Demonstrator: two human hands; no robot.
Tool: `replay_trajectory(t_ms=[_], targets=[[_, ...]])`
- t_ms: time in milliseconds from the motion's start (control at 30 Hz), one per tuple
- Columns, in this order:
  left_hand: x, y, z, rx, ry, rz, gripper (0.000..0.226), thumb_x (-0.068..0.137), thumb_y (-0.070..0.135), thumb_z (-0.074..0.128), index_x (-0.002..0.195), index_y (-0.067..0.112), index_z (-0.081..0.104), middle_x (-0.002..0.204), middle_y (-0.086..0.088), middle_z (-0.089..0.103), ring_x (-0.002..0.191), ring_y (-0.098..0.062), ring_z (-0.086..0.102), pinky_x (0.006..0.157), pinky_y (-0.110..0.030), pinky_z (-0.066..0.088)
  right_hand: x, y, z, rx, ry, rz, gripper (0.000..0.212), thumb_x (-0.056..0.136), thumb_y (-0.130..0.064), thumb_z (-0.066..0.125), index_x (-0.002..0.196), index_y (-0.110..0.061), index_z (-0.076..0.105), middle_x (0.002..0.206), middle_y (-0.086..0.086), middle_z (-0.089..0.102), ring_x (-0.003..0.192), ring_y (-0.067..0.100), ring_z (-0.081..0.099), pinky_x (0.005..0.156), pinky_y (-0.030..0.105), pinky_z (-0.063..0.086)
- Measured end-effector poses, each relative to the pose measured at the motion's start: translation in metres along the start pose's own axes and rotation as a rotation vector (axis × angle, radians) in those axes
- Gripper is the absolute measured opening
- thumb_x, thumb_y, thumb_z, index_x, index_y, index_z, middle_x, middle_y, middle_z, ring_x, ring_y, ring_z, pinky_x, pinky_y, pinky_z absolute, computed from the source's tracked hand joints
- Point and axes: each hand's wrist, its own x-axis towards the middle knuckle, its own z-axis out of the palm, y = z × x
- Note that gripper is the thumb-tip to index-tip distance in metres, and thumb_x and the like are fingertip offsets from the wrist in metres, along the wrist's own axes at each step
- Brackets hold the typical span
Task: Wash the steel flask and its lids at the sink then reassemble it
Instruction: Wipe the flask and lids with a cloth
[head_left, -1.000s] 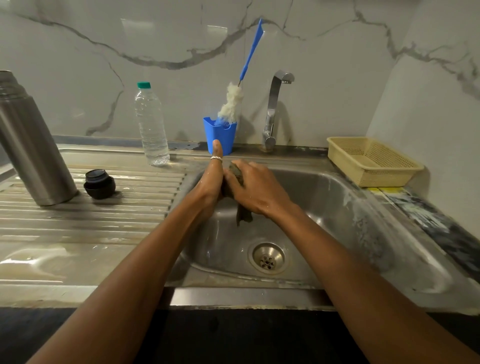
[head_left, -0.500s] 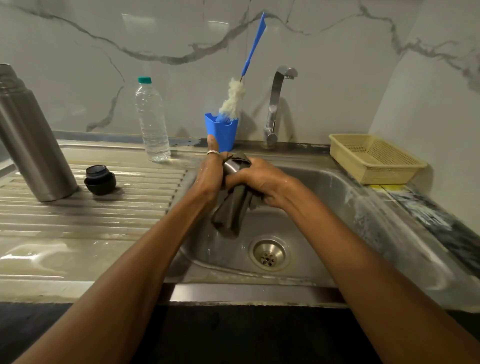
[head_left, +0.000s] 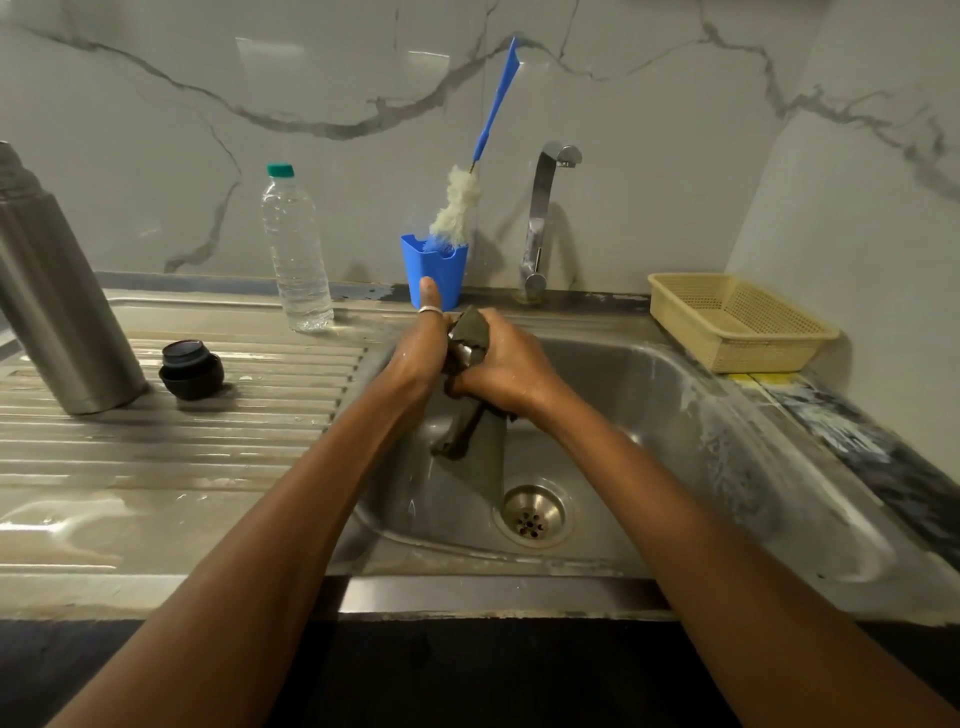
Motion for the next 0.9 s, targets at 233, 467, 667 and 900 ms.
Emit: replay_trajectory(t_ms=[233, 467, 667, 900], targets=[[-0.005, -0.007, 0.000, 0.203, 0.113, 0.050, 0.084, 0.094, 0.078, 0.016, 0.087, 0.011, 0.066, 0.080, -0.012, 0.070, 0.082, -0.028, 0.068, 0.085, -0.042, 0.057, 0.001, 0.003, 0.017, -0.084, -0.054, -0.015, 0.065, 0.070, -0.004, 0.081, 0.124, -0.023, 0.049, 0.094, 0.004, 0.066, 0.085, 0.023, 0.069, 0.062, 0.030, 0.058], [-0.011, 0.005, 0.001, 0.040, 0.046, 0.153, 0.060, 0.094, 0.061, 0.059, 0.104, 0.002, 0.068, 0.101, -0.020, 0.074, 0.098, -0.032, 0.073, 0.090, -0.050, 0.060, 0.001, 0.003, -0.017, 0.781, -0.402, 0.188, 0.050, 0.080, 0.011, 0.074, 0.128, 0.003, 0.061, 0.103, 0.020, 0.074, 0.089, 0.031, 0.073, 0.078, 0.039, 0.062], [-0.014, -0.006, -0.004, 0.305, -0.047, -0.069, 0.059, 0.097, 0.063, 0.049, 0.106, 0.007, 0.064, 0.098, -0.014, 0.071, 0.088, -0.025, 0.072, 0.080, -0.039, 0.062, -0.006, 0.008, -0.013, 0.130, -0.173, 0.145, 0.068, 0.083, 0.001, 0.073, 0.140, -0.011, 0.038, 0.110, 0.012, 0.065, 0.098, 0.022, 0.066, 0.081, 0.038, 0.060], [-0.015, -0.004, -0.010, -0.108, -0.031, -0.167, 0.035, 0.107, 0.043, 0.041, 0.115, 0.017, 0.063, 0.097, -0.010, 0.072, 0.085, -0.021, 0.068, 0.074, -0.035, 0.057, -0.007, -0.002, -0.017, 0.080, -0.127, 0.134, 0.044, 0.095, -0.012, 0.058, 0.125, -0.018, 0.027, 0.108, 0.004, 0.057, 0.101, 0.020, 0.064, 0.089, 0.042, 0.057]])
